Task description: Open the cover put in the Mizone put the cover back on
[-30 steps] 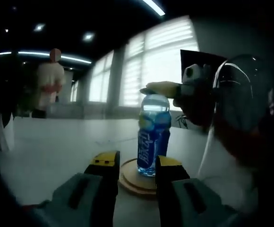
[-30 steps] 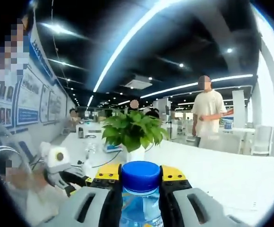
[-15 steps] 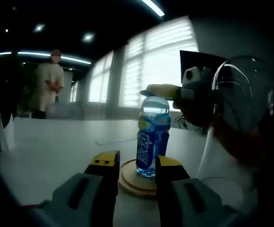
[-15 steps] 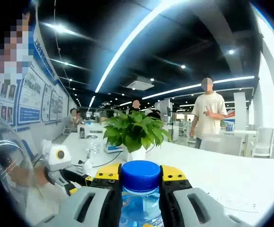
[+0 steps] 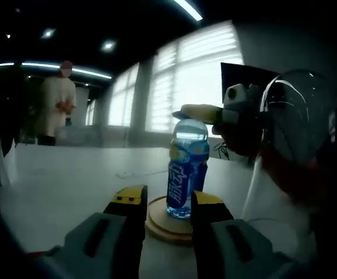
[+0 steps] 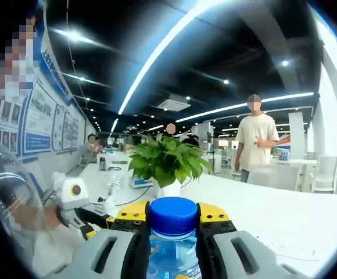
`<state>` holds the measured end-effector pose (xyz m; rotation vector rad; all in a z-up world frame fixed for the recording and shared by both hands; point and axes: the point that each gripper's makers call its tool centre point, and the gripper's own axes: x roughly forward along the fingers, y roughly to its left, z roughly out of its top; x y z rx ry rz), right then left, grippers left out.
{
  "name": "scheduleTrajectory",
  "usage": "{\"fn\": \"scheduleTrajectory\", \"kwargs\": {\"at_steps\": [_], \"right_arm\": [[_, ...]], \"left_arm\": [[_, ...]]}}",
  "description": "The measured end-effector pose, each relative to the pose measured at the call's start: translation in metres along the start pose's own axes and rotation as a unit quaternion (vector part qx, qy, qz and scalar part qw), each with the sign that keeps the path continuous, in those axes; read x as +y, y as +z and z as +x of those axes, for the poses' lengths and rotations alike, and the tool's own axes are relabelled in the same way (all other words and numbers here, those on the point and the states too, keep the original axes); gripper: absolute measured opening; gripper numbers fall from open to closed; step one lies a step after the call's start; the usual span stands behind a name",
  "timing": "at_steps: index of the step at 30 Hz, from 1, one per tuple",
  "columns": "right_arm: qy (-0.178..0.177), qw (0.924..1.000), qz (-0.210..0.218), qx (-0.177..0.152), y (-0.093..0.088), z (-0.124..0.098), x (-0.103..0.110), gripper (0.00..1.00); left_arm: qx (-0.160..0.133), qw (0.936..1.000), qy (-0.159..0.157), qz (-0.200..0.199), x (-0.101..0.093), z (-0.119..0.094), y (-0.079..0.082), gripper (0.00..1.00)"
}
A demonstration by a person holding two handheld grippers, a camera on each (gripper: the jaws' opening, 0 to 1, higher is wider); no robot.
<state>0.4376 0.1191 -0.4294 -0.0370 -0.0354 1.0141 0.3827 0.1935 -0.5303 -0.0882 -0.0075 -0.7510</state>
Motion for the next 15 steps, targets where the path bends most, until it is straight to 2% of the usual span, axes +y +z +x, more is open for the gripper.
{"fn": "scheduleTrajectory", "kwargs": {"at_steps": [13, 15], "right_arm": [[-0.001, 1.0000, 0.003, 0.000, -0.001, 0.000, 0.002, 0.23], [-0.002, 1.0000, 0.004, -0.001, -0.007, -0.001, -0.008, 0.23]], "left_arm": [[-0.002, 1.0000, 0.004, -0.002, 0.004, -0.001, 0.001, 0.22], [-0.002, 1.0000, 0.004, 0.000, 0.004, -0.001, 0.001, 0.22]]}}
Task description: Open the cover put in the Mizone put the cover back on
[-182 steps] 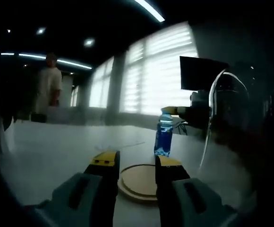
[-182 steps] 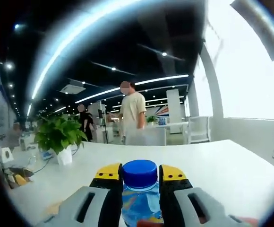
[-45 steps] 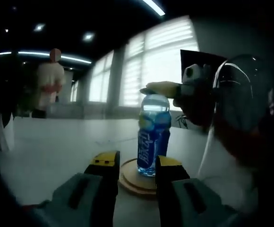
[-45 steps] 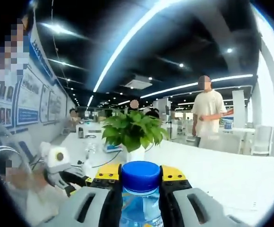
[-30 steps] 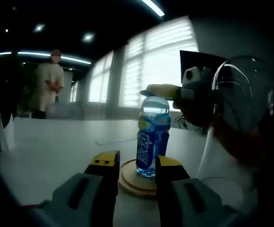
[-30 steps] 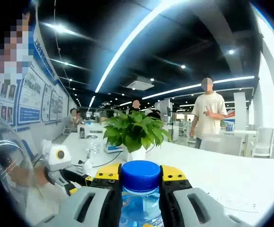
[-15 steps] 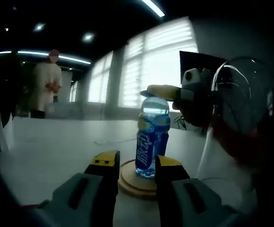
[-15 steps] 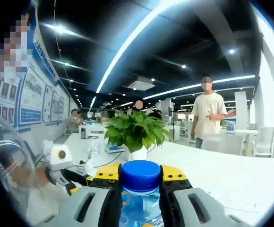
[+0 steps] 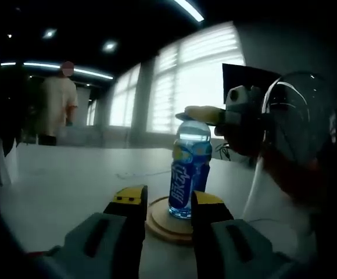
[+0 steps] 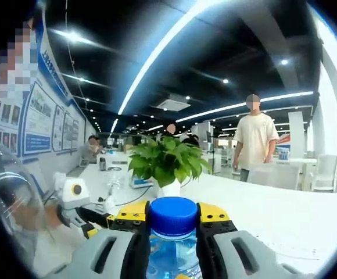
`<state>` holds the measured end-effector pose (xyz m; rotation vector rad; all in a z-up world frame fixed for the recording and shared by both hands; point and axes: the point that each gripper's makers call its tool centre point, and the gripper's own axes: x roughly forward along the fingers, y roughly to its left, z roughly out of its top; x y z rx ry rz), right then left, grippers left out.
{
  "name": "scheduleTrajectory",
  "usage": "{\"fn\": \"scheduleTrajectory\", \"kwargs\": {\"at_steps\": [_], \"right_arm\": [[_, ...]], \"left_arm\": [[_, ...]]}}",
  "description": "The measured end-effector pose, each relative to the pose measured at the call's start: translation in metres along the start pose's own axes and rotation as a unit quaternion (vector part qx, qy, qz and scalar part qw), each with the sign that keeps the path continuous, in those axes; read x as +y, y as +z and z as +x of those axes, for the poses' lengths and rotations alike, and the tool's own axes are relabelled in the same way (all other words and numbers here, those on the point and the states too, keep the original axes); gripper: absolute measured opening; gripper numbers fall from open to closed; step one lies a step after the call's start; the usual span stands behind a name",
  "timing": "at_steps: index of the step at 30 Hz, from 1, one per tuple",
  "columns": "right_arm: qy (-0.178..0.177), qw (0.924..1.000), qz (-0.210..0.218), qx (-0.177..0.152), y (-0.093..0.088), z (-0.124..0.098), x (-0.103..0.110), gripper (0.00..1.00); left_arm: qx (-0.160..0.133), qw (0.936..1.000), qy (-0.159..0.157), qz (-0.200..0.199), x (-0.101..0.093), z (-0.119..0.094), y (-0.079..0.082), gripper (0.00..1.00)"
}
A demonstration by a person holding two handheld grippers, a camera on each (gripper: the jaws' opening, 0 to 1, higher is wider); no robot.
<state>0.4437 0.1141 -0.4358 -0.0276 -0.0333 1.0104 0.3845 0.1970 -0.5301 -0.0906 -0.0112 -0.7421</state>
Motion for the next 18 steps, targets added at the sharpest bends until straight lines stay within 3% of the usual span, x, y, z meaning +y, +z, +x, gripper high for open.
{"fn": "scheduleTrajectory", "kwargs": {"at_steps": [18], "right_arm": [[-0.011, 0.9999, -0.003, -0.003, -0.0004, -0.0094, -0.0054, 0.25]], "left_arm": [[-0.011, 0.9999, -0.004, -0.007, -0.0011, -0.0016, 0.0054, 0.22]]}}
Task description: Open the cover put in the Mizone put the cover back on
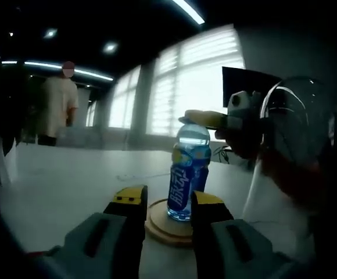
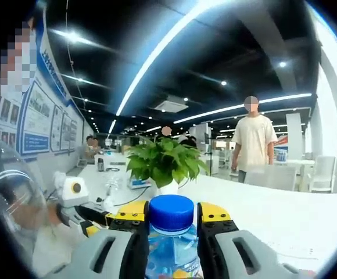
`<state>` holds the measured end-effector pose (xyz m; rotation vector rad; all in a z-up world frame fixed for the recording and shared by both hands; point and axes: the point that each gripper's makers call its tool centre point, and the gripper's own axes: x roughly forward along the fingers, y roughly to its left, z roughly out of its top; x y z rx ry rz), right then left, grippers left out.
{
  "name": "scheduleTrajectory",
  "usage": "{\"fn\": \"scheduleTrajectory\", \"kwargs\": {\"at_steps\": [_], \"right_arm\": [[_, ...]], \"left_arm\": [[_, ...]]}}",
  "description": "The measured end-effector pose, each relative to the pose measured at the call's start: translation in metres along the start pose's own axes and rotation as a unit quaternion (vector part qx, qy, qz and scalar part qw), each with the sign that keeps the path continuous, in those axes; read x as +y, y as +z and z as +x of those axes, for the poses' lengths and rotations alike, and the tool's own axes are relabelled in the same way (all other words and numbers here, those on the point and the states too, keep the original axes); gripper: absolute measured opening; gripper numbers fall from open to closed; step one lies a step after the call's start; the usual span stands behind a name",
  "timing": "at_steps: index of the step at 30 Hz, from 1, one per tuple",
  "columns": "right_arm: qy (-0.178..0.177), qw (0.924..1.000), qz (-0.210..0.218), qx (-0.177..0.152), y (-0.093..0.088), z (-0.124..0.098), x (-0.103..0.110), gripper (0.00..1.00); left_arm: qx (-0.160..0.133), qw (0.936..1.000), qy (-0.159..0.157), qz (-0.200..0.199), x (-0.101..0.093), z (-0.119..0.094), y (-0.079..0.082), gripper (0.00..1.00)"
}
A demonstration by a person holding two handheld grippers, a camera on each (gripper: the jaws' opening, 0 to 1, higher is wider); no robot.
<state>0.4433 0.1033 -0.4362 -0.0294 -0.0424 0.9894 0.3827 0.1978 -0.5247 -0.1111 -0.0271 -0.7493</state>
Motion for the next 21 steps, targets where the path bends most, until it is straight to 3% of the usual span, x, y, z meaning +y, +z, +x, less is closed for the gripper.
{"fn": "scheduleTrajectory", "kwargs": {"at_steps": [8, 21], "right_arm": [[-0.013, 0.9999, 0.002, -0.001, 0.006, -0.018, 0.000, 0.25], [-0.057, 0.9983, 0.001, -0.008, 0.008, -0.073, -0.004, 0.24]], "left_arm": [[-0.003, 1.0000, -0.004, 0.000, -0.003, -0.001, 0.003, 0.22], [-0.013, 0.9997, -0.015, 0.016, -0.011, -0.002, 0.009, 0.22]]}}
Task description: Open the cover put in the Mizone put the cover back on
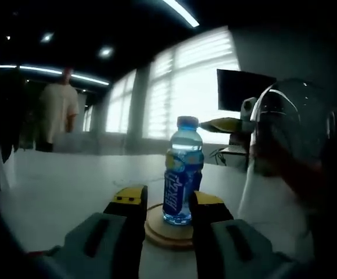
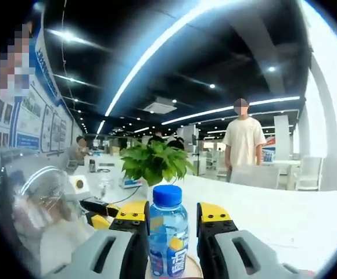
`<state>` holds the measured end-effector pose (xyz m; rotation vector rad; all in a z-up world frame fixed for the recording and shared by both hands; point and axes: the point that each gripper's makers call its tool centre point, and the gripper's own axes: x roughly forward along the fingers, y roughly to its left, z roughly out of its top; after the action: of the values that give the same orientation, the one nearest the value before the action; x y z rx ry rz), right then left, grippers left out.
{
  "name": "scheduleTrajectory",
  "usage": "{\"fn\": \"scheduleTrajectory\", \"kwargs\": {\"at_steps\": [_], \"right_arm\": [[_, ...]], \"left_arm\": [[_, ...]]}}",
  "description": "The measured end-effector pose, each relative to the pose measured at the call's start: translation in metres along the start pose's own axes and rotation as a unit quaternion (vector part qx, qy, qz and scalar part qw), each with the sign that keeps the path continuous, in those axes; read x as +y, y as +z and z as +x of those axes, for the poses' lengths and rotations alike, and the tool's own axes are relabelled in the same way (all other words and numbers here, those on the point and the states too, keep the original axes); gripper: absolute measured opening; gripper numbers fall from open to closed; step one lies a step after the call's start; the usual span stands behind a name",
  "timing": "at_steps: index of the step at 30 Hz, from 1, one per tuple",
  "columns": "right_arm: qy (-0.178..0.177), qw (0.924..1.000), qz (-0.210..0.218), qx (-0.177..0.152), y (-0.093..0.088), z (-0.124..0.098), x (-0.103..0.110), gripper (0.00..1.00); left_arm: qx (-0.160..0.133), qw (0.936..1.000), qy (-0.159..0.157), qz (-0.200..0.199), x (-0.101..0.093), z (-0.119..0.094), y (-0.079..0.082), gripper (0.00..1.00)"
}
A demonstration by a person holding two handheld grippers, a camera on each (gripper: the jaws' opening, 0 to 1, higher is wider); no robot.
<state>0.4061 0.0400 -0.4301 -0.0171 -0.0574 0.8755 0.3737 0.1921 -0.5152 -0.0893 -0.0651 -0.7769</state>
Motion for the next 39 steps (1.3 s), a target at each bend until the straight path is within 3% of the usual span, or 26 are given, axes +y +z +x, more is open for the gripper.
{"fn": "scheduleTrajectory", "kwargs": {"at_steps": [10, 19, 23, 33, 39], "right_arm": [[-0.047, 0.9988, 0.012, -0.001, -0.014, -0.054, -0.008, 0.24], [-0.080, 0.9964, 0.029, 0.002, -0.039, -0.102, -0.014, 0.24], [-0.093, 0.9945, 0.046, -0.013, -0.046, -0.119, -0.020, 0.24], [-0.111, 0.9912, 0.072, -0.009, -0.080, -0.135, -0.026, 0.24], [-0.085, 0.9940, 0.068, -0.007, -0.103, -0.129, -0.015, 0.24]], "left_arm": [[-0.002, 0.9999, -0.011, 0.010, -0.007, 0.000, 0.003, 0.22], [-0.003, 0.9998, -0.015, 0.010, -0.007, -0.001, 0.004, 0.22], [0.003, 0.9998, -0.017, 0.011, -0.008, 0.000, 0.000, 0.22], [0.009, 0.9994, -0.028, 0.018, -0.019, -0.001, -0.001, 0.22], [0.027, 0.9987, -0.038, 0.022, -0.024, 0.000, -0.008, 0.22]]}}
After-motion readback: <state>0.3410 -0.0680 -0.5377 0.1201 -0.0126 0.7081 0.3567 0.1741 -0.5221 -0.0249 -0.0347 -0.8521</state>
